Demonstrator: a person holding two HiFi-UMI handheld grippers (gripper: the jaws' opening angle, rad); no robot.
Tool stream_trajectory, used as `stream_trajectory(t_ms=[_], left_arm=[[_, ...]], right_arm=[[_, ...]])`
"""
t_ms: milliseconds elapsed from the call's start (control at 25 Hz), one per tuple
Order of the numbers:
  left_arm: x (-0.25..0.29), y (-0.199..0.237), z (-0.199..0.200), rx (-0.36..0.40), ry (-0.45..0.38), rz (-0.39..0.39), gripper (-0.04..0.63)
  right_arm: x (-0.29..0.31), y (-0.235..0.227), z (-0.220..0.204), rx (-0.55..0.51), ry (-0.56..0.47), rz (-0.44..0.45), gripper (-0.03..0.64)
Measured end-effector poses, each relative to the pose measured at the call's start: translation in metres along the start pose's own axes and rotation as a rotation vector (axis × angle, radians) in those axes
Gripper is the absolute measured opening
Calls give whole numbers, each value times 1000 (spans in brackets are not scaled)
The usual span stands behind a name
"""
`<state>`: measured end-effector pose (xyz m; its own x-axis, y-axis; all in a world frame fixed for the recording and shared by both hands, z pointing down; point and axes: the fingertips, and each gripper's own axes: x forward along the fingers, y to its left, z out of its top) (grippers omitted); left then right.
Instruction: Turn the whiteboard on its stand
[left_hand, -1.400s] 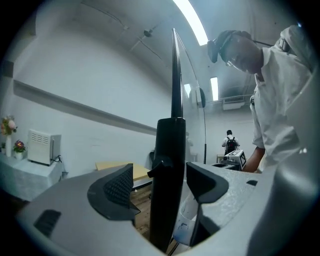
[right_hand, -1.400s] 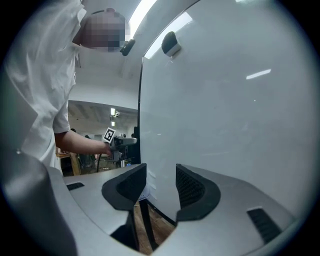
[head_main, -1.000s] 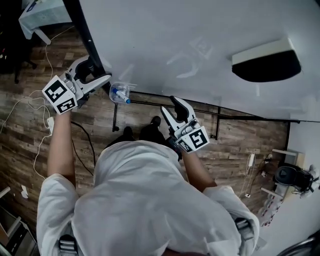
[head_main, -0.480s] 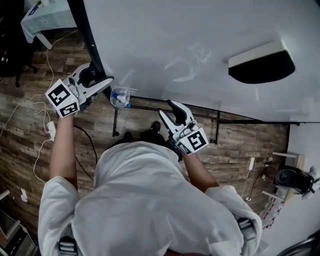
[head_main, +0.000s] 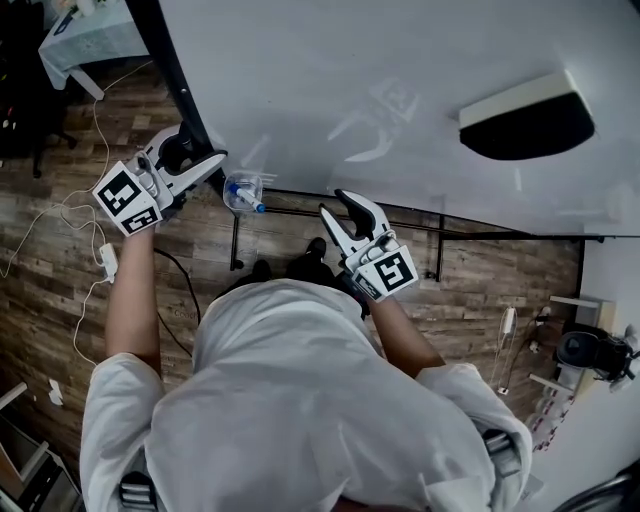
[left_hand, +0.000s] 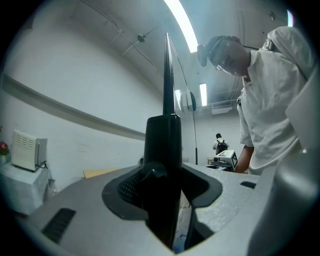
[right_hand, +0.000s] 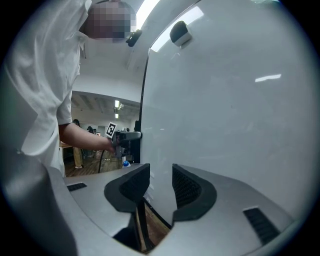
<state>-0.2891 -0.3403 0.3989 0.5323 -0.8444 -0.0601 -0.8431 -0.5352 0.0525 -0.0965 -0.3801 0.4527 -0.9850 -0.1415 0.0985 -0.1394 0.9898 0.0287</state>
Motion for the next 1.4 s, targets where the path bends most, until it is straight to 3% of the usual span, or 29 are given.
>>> stream_trajectory(t_ms=[240, 920, 1400], left_arm=[[0, 0, 2, 6, 7, 10, 207], [0, -2, 8, 33, 17, 33, 210], [0, 0, 8, 21, 50, 61, 215]], right_arm=[[10, -1, -7, 16, 42, 21, 132], [19, -9, 14, -66, 3, 90, 97], [21, -5, 19, -39, -10, 169, 77]])
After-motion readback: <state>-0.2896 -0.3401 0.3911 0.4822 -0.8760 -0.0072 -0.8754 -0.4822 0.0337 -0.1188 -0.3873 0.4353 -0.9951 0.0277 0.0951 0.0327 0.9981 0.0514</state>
